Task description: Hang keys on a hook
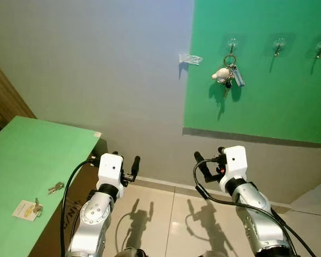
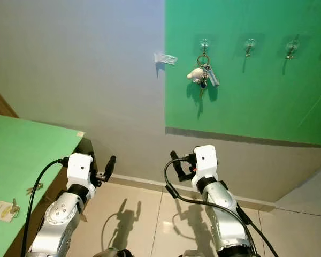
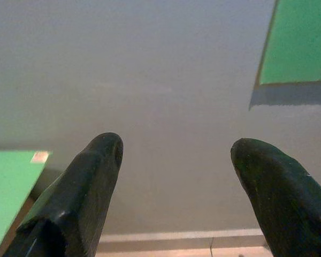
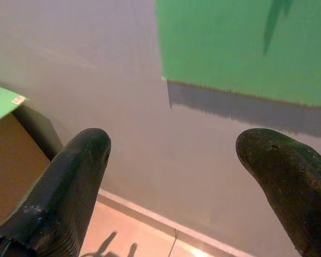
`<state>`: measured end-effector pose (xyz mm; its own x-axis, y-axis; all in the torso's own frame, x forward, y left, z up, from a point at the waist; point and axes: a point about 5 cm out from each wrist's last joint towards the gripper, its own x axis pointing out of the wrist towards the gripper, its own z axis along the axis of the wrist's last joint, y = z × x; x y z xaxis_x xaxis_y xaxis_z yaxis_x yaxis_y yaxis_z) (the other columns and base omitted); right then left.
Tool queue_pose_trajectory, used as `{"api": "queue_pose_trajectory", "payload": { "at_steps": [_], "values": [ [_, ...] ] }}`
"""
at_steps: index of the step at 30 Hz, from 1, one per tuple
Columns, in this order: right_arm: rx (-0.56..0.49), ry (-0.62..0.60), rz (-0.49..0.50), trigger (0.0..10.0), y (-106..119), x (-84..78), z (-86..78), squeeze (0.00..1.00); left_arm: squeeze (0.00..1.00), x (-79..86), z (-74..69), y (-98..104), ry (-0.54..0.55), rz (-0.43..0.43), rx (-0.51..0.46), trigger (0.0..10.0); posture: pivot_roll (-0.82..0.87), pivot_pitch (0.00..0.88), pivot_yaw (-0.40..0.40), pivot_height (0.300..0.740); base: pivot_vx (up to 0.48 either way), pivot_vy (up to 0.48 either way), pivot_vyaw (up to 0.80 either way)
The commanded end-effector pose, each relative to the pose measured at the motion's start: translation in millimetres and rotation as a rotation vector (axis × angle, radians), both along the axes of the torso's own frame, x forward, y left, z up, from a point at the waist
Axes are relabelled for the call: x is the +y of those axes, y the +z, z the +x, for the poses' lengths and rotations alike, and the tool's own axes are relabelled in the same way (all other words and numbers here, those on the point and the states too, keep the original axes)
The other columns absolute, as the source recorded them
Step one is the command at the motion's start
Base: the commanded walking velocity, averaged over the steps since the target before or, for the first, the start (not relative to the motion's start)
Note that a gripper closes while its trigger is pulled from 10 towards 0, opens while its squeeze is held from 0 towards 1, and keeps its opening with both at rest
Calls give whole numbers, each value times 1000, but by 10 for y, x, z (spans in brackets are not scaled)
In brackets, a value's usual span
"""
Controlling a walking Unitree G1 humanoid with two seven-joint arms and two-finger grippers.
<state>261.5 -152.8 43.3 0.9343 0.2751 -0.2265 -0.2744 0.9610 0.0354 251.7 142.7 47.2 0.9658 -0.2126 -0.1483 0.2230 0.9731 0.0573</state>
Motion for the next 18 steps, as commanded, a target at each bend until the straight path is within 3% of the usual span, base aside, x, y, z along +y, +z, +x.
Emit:
{"api": "queue_pose_trajectory", "payload": {
  "at_steps": [1, 8, 16, 18],
  "values": [
    [12, 2, 0, 10000, -42, 0, -22, 0, 0, -42, 6, 44, -30, 12, -9, 10000, -212, 16, 90, 740, 0, 0, 0],
    [16, -47, 31, 10000, -64, -71, -22, 0, 0, -56, 50, 102, -65, -25, -10, 10000, -225, 0, 95, 740, 0, 39, 0],
    [9, -58, 44, 10000, -74, -70, -24, 0, 0, -12, 206, 205, -116, -73, 8, 10000, -230, 0, 108, 740, 0, 480, 0],
    [10, -60, 45, 10000, -79, -66, -22, 0, 0, 10, 229, 209, -103, -42, 18, 10000, -231, 0, 112, 740, 0, 480, 0]
  ]
}}
